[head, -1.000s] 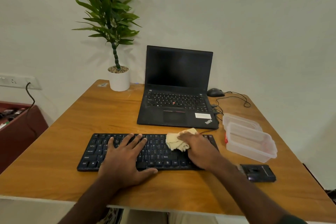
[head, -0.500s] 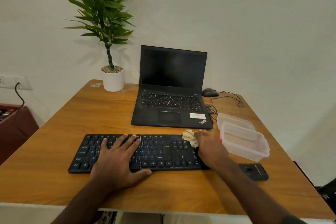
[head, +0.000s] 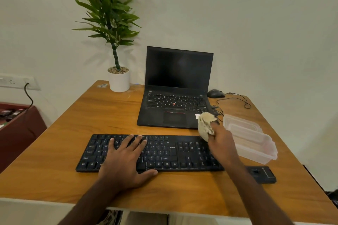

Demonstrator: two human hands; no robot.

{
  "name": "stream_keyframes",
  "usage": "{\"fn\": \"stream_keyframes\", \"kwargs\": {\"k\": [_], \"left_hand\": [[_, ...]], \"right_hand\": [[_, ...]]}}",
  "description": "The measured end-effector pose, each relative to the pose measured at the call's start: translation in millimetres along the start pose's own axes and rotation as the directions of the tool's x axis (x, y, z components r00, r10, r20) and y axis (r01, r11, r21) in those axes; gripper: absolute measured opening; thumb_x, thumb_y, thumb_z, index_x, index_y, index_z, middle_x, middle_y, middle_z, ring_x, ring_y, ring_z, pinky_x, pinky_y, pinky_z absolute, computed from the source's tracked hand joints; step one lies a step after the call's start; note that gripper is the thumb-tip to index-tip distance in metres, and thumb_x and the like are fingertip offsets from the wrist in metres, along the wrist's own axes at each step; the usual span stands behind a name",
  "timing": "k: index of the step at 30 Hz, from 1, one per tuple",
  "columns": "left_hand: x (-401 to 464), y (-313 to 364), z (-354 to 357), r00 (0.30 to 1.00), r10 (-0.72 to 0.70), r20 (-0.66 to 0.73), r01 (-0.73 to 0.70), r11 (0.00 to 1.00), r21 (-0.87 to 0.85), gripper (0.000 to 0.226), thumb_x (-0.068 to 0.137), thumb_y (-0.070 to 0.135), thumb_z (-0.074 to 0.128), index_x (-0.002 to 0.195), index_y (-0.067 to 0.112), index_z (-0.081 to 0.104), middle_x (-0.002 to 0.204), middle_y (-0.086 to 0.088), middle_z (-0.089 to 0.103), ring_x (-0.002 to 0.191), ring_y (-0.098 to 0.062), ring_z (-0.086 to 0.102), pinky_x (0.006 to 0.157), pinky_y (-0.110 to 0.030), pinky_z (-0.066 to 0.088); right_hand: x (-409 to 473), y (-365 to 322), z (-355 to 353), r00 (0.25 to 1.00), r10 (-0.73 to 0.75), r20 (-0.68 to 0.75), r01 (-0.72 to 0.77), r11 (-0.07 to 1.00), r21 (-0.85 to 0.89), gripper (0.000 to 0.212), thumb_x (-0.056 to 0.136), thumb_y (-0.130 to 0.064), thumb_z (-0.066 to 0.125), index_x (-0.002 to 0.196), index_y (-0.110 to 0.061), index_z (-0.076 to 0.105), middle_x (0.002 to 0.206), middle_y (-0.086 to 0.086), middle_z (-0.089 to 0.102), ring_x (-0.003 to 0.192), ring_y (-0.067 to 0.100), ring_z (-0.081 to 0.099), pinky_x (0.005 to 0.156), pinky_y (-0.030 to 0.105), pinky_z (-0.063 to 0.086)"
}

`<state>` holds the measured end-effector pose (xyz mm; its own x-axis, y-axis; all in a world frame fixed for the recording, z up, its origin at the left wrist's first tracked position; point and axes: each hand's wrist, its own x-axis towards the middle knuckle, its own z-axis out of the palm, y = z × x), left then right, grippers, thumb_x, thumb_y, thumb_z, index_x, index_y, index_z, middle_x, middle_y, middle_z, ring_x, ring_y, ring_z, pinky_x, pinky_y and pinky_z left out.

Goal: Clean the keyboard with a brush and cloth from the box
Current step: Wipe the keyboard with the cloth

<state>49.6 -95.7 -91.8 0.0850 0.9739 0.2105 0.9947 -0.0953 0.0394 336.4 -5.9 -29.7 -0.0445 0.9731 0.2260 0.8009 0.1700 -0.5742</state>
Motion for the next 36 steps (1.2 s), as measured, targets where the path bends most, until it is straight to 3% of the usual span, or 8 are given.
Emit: {"fn": "stream_keyframes", "kwargs": {"k": [3,6,11,17,25,30,33,36], "left_hand": [[0,3,-4,0.999,-0.005,0.033,0.005,1.000,0.003,0.108,0.073,0.098,0.025,0.146,0.023,0.049,0.153,0.000,0.045,0.143,-0.024,0.038,0.110,-0.072,0.021],[1,5,-12,0.993,-0.045,0.107,0.047,0.999,-0.013,0.116,0.068,0.101,0.018,0.158,0.029,0.023,0.165,0.006,0.016,0.153,-0.019,0.010,0.116,-0.067,-0.003],[1,17,-22,0.988,-0.086,0.131,0.106,0.983,-0.153,0.117,0.064,0.102,0.024,0.158,0.034,0.011,0.167,0.011,0.002,0.152,-0.011,-0.003,0.116,-0.061,-0.018],[-12,-46,-35,0.988,-0.127,-0.086,0.093,0.941,-0.324,0.118,0.060,0.105,0.026,0.154,0.034,0.029,0.164,0.011,0.015,0.147,-0.003,0.007,0.119,-0.053,-0.016],[-40,-135,-23,0.961,-0.127,0.247,0.216,0.900,-0.379,0.123,0.052,0.103,0.045,0.153,0.049,0.001,0.160,0.024,0.007,0.148,-0.005,0.018,0.120,-0.053,-0.014],[-38,-131,-21,0.957,-0.160,0.240,0.244,0.892,-0.380,0.143,0.043,0.105,0.047,0.157,0.038,-0.006,0.164,0.015,0.010,0.147,-0.005,0.013,0.120,-0.047,-0.018],[-38,-131,-21,0.958,-0.172,0.231,0.250,0.894,-0.372,0.146,0.041,0.106,0.047,0.158,0.033,0.000,0.165,0.011,0.013,0.147,-0.003,0.013,0.121,-0.048,-0.015],[-37,-132,-20,0.958,-0.176,0.225,0.247,0.906,-0.343,0.141,0.044,0.105,0.047,0.157,0.028,0.013,0.162,0.009,0.026,0.148,-0.006,0.021,0.121,-0.048,-0.014]], "right_hand": [[-15,-9,24,0.978,-0.064,0.199,0.096,0.984,-0.151,0.033,0.101,-0.016,0.051,0.131,-0.025,0.061,0.118,0.001,0.069,0.106,0.014,0.058,0.088,0.031,0.051],[-14,-30,23,0.969,-0.051,0.241,0.008,0.985,0.174,0.029,0.103,-0.016,0.051,0.122,-0.029,0.069,0.112,-0.011,0.073,0.106,0.008,0.064,0.083,0.023,0.049],[-10,-67,29,0.901,0.199,0.386,-0.435,0.397,0.809,0.025,0.105,-0.011,0.048,0.119,-0.024,0.065,0.113,-0.003,0.075,0.105,0.013,0.069,0.084,0.032,0.056],[-11,-69,47,0.833,0.296,0.467,-0.531,0.194,0.825,0.035,0.100,-0.014,0.061,0.134,-0.017,0.054,0.123,0.005,0.071,0.111,0.025,0.068,0.084,0.047,0.060],[-16,-115,68,0.915,0.188,0.358,-0.403,0.480,0.779,0.020,0.100,-0.010,0.059,0.108,-0.026,0.067,0.107,-0.002,0.075,0.103,0.017,0.070,0.096,0.044,0.057],[-15,-163,100,0.987,-0.156,-0.043,0.161,0.903,0.399,0.034,0.100,-0.011,0.056,0.133,-0.015,0.060,0.115,-0.009,0.066,0.085,-0.003,0.061,0.071,0.008,0.052],[-30,-194,137,0.883,-0.435,0.175,0.419,0.900,0.121,0.041,0.100,-0.015,0.053,0.141,-0.017,0.048,0.126,0.002,0.063,0.107,0.015,0.063,0.091,0.031,0.056],[-49,-210,166,0.677,-0.451,0.581,0.639,0.752,-0.162,0.087,0.090,-0.025,0.070,0.158,-0.006,0.019,0.164,0.013,0.026,0.152,0.031,0.021,0.125,0.045,0.017]]}}
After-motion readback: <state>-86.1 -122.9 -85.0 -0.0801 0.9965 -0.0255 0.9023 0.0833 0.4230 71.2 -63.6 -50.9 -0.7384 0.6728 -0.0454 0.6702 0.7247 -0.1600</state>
